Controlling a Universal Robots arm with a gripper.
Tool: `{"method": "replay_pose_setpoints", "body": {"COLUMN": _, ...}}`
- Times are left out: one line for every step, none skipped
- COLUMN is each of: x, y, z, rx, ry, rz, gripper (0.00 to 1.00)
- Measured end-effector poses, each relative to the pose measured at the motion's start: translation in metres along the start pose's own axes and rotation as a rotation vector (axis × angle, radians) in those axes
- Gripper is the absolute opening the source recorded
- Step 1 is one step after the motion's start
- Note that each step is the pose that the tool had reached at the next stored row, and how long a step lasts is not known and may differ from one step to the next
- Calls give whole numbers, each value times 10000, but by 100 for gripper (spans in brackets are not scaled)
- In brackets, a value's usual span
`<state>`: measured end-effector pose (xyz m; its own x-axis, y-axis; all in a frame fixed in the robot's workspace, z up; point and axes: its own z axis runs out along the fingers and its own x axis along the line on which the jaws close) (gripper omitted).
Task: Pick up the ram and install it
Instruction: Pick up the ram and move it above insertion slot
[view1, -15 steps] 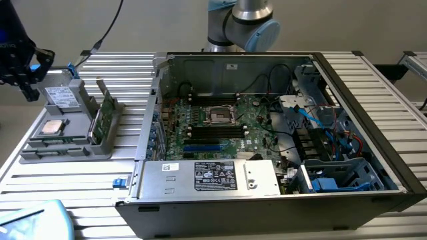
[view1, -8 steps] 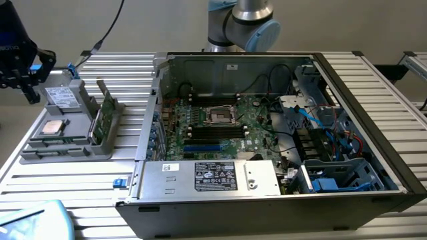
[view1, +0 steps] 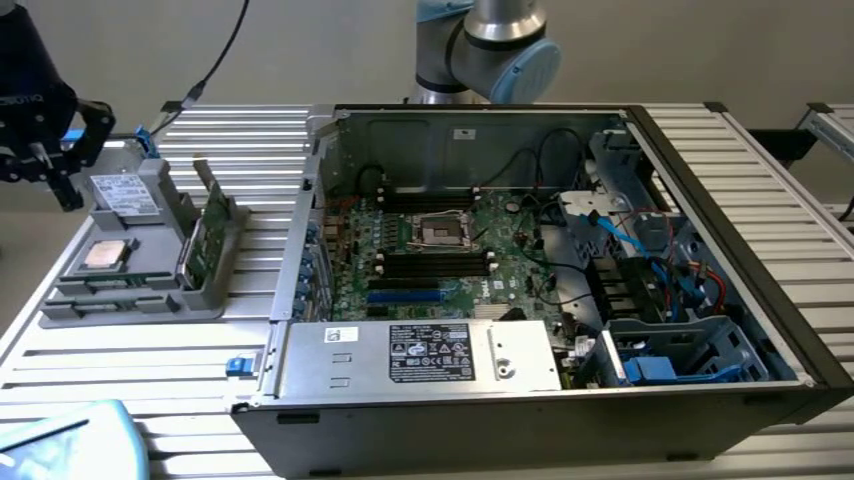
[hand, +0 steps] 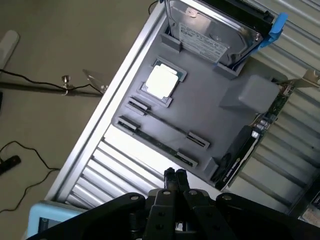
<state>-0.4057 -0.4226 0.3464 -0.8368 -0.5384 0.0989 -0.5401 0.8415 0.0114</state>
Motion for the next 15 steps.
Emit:
{"method": "replay_pose_setpoints", "body": {"x": 0, "y": 0, "z": 5, "rx": 6, "ry": -5, "rz": -179, "gripper": 11}}
{"method": "replay_pose_setpoints", "body": {"x": -1, "y": 0, "z": 11, "rx": 12, "ry": -11, "rz": -361, "gripper": 11}}
{"method": "replay_pose_setpoints", "body": {"x": -2, "y": 0, "z": 15, "rx": 18, "ry": -15, "rz": -540, "gripper": 11}}
{"method": "replay_pose_setpoints", "body": {"x": -2, "y": 0, "z": 21, "rx": 25, "ry": -21, "rz": -726, "gripper": 11}}
{"method": "replay_pose_setpoints", "body": {"x": -3, "y": 0, "z": 26, "rx": 32, "ry": -26, "rz": -906, "gripper": 11}}
{"method": "replay_pose_setpoints", "body": {"x": -3, "y": 0, "z": 32, "rx": 38, "ry": -31, "rz": -1086, "gripper": 11}}
{"method": "replay_pose_setpoints", "body": {"x": -4, "y": 0, "z": 37, "rx": 45, "ry": -37, "rz": -1272, "gripper": 11}}
{"method": "replay_pose_setpoints", "body": {"x": -4, "y": 0, "z": 42, "rx": 52, "ry": -42, "rz": -1445, "gripper": 11}}
{"method": "replay_pose_setpoints", "body": {"x": -5, "y": -1, "z": 48, "rx": 60, "ry": -46, "rz": -1638, "gripper": 11}}
{"method": "replay_pose_setpoints", "body": {"x": -5, "y": 0, "z": 52, "rx": 67, "ry": -50, "rz": -1806, "gripper": 11}}
{"method": "replay_pose_setpoints", "body": {"x": -6, "y": -1, "z": 58, "rx": 74, "ry": -55, "rz": -1991, "gripper": 11}}
{"method": "replay_pose_setpoints", "body": {"x": -7, "y": -1, "z": 64, "rx": 83, "ry": -61, "rz": -2184, "gripper": 11}}
{"method": "replay_pose_setpoints", "body": {"x": -7, "y": -1, "z": 69, "rx": 90, "ry": -65, "rz": -2357, "gripper": 11}}
{"method": "replay_pose_setpoints", "body": {"x": -7, "y": -1, "z": 73, "rx": 97, "ry": -69, "rz": -2538, "gripper": 11}}
{"method": "replay_pose_setpoints", "body": {"x": -8, "y": -1, "z": 78, "rx": 105, "ry": -72, "rz": -2722, "gripper": 11}}
